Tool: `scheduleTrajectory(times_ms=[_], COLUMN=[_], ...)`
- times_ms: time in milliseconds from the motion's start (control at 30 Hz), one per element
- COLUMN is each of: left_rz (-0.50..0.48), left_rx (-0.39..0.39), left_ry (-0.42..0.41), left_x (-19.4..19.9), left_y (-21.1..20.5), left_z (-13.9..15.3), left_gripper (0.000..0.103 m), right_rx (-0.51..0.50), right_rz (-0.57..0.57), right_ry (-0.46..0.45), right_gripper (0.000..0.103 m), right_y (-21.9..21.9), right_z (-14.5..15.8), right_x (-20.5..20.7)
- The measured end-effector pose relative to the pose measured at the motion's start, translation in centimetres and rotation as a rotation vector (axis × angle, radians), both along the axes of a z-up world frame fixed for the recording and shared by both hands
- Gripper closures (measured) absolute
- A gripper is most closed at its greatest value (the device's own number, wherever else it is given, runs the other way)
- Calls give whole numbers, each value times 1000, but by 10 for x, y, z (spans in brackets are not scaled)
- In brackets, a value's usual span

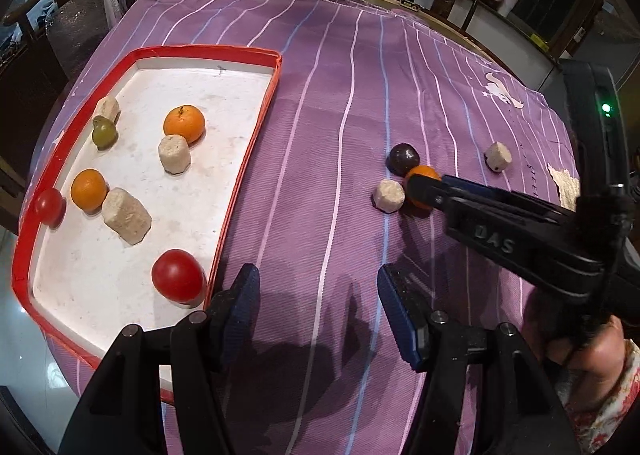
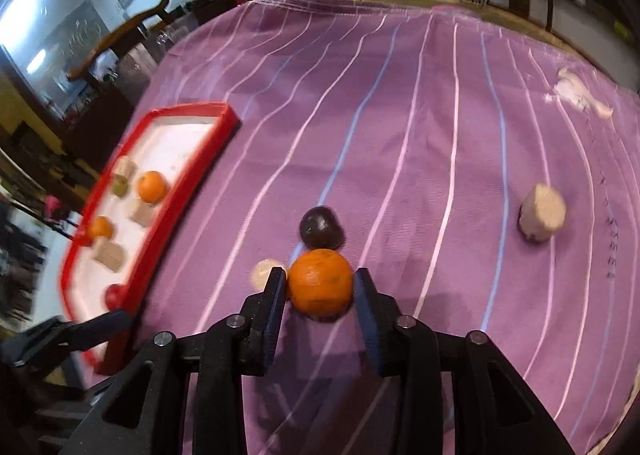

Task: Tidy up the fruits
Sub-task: 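Grasp an orange with the right tool while the left tool reaches toward a beige round piece, then lower the orange and beige round piece into the tray and open both tools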

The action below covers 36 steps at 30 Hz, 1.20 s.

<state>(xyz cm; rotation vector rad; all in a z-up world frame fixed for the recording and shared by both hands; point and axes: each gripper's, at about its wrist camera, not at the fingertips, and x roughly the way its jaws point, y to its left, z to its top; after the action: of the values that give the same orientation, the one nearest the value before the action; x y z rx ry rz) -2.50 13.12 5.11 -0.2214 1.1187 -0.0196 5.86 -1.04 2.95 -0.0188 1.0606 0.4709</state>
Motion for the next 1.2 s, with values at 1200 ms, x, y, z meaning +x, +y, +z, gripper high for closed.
scheduleTrajectory(times_ms=[1200], left_rz=[-161], left_rx=[0], left_ry=[-129], left_x=[48], left_y=[-28], left_z=[2], left_gripper=[79], right_rx=[71], right_rz=[-119], right_ry=[13], right_gripper=[66], right_y=[-46], right_z=[26], right_x=[-39])
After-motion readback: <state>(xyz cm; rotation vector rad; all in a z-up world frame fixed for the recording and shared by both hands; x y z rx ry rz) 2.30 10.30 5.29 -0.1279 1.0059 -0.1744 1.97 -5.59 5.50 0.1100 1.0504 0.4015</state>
